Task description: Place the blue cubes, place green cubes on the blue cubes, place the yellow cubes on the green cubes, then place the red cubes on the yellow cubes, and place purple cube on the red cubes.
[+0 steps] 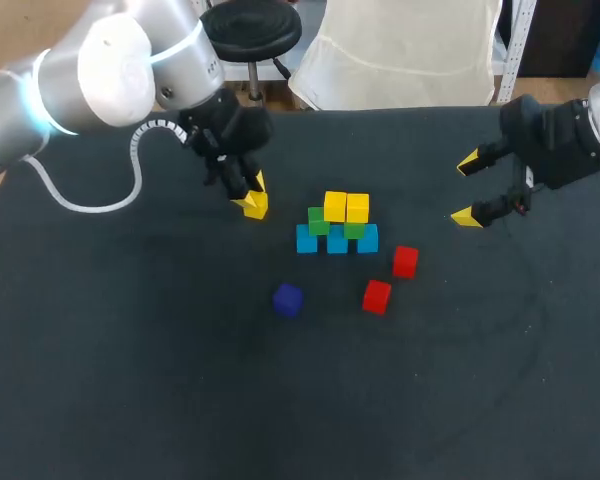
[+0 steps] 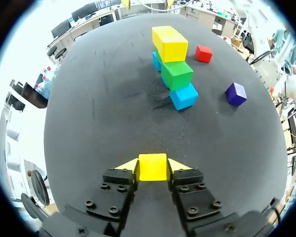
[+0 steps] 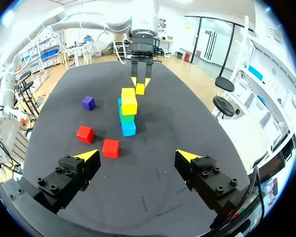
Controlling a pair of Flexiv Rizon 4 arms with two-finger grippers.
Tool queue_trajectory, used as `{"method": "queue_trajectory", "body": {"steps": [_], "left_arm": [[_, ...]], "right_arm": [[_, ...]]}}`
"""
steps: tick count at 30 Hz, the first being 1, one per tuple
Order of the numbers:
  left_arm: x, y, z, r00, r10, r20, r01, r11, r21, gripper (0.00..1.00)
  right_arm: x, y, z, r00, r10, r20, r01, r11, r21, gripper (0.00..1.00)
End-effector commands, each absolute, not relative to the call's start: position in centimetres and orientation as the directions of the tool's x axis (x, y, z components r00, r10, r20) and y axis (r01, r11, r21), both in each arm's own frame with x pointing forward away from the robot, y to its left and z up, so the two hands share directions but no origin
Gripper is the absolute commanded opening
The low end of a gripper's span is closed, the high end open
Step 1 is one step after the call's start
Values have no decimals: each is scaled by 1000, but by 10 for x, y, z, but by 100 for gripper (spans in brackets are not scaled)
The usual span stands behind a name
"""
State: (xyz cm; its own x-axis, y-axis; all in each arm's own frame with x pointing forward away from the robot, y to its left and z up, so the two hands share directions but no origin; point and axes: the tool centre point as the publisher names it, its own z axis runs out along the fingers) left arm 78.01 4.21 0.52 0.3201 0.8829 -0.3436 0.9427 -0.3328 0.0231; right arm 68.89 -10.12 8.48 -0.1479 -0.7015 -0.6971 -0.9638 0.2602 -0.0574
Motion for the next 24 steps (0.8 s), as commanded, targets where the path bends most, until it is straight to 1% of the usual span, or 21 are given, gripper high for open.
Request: {"method": "queue_trajectory", "body": {"steps": [1, 4, 9, 17, 24], "left_arm": [[770, 34, 17, 330, 888, -321, 940, -339, 28, 0], [762, 28, 26, 326, 891, -316, 943, -330, 41, 0], [749, 22, 38, 261, 903, -342, 965, -254, 67, 0], [733, 17, 52, 168, 916, -363, 986, -153, 70, 0], [722, 6, 63, 101, 934, -342, 994, -82, 70, 0]], "right_arm": [[690, -101, 84, -147, -700, -699, -964, 258, -56, 100], [690, -101, 84, -147, -700, -699, -964, 258, -56, 100], [690, -101, 84, -147, -700, -699, -964, 258, -56, 100], [690, -101, 84, -147, -700, -699, -964, 258, -56, 100], [690, -101, 84, -147, -700, -699, -964, 258, -56, 100]]}}
